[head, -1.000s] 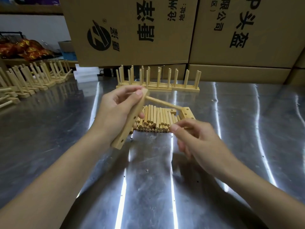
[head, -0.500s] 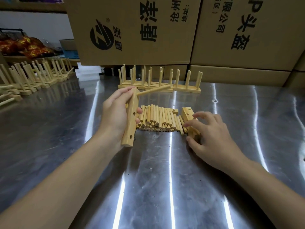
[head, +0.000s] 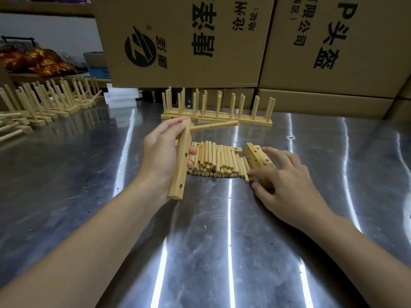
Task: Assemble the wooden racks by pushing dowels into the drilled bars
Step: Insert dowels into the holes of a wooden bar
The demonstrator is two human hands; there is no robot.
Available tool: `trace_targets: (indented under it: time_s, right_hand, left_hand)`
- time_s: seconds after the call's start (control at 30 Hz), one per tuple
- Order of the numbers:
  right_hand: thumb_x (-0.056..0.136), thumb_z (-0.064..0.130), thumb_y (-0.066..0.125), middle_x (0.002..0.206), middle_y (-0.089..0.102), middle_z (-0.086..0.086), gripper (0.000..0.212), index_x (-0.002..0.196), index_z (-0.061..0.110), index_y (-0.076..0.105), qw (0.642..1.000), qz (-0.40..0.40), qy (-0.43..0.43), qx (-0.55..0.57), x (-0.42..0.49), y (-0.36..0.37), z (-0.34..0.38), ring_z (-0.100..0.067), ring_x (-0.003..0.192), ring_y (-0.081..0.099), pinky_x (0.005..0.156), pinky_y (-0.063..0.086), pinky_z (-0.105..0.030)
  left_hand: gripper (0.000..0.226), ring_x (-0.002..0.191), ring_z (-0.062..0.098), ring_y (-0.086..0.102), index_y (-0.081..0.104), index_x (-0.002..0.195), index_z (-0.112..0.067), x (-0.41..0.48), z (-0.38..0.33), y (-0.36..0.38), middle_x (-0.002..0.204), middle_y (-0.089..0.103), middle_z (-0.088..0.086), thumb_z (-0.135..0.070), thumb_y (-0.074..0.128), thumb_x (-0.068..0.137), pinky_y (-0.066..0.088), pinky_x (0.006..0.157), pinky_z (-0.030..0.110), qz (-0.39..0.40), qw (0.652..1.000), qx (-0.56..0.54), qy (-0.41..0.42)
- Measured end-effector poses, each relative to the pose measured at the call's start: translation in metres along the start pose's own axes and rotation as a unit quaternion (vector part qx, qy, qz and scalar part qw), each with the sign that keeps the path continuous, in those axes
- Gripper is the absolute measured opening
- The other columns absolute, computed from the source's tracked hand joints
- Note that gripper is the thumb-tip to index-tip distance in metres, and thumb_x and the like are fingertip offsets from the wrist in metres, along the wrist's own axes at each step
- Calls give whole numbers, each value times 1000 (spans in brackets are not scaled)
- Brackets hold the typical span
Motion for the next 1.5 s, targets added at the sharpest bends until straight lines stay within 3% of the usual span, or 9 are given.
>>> trace_targets:
  time_s: [0.1, 0.47, 0.63, 0.77, 0.87, 0.97, 1.17, 1.3, 1.5]
  right_hand:
    - [93, 45, 73, 162, 36, 8, 16, 107, 38, 76, 1000, -18, -2, 24, -2, -4, 3, -20, 151, 22, 109, 34, -46]
    - [90, 45, 76, 154, 48, 9, 19, 79, 30, 74, 1000, -28, -6, -3, -4, -9, 10, -17, 145, 30, 103, 34, -40]
    - [88, 32, 77, 136, 63, 3, 13, 82, 23, 71, 989, -146, 21, 4, -8, -32, 10, -20, 131, 46, 98, 37, -40]
    - [91, 30, 70, 110, 72, 8, 10, 95, 21, 71, 955, -238, 3, 175, -13, -49, 9, -14, 107, 63, 90, 51, -41]
    - [96, 21, 77, 95, 77, 6, 3, 97, 22, 74, 883, -190, 13, 429, -14, -47, 15, -14, 92, 73, 78, 56, -31]
    - [97, 10, 73, 90, 78, -6, 5, 100, 14, 74, 826, -163, 12, 540, -15, -42, 23, -18, 81, 73, 65, 56, -25]
    - [91, 17, 73, 94, 79, -11, 16, 104, 7, 72, 780, -182, 4, 599, -19, -42, 35, -22, 88, 78, 74, 60, -23]
    - [90, 17, 72, 96, 80, -13, 16, 103, 7, 72, 773, -184, -3, 607, -20, -45, 39, -25, 90, 78, 77, 61, -25]
    - [90, 15, 72, 99, 79, -15, 17, 103, 4, 71, 772, -165, -14, 614, -22, -46, 43, -26, 91, 78, 78, 61, -27]
  left_hand:
    - [22, 65, 16, 65, 79, 115, -25, 0, 1, 0, 99, 72, 8, -23, 59, 107, 50, 48, 28, -3, 1000, 1, 1]
    - [22, 69, 17, 65, 79, 114, -28, 2, 2, -1, 100, 72, 9, -25, 58, 107, 50, 50, 29, 3, 1000, 5, -1]
    - [23, 67, 15, 66, 80, 113, -28, 3, 4, -1, 99, 72, 9, -25, 58, 107, 51, 50, 29, 5, 1000, -6, -9]
    - [23, 67, 14, 66, 80, 114, -26, 5, 8, -2, 101, 72, 10, -26, 59, 107, 50, 49, 27, 8, 999, -32, -32]
    - [24, 67, 12, 65, 76, 123, -24, 6, 14, 1, 108, 70, 11, -28, 58, 108, 50, 49, 25, 30, 996, -51, -61]
    - [25, 66, 11, 64, 76, 124, -21, 3, 21, 10, 108, 67, 10, -27, 58, 108, 50, 48, 24, 61, 991, -79, -89]
    - [22, 68, 13, 67, 81, 116, -25, -5, 35, 23, 99, 73, 9, -29, 60, 108, 56, 56, 29, 92, 984, -95, -118]
    - [23, 71, 12, 65, 81, 115, -26, -8, 37, 26, 104, 70, 9, -29, 59, 109, 54, 58, 29, 102, 982, -97, -125]
    - [23, 66, 13, 64, 81, 115, -24, -7, 37, 27, 91, 70, 9, -28, 60, 108, 53, 55, 28, 96, 977, -129, -142]
Point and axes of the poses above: each hand's wrist, its own x-axis towards the middle knuckle, its own y-axis out of the palm, z = x × y, the point moved 4 cm from there along x, towards the middle knuckle
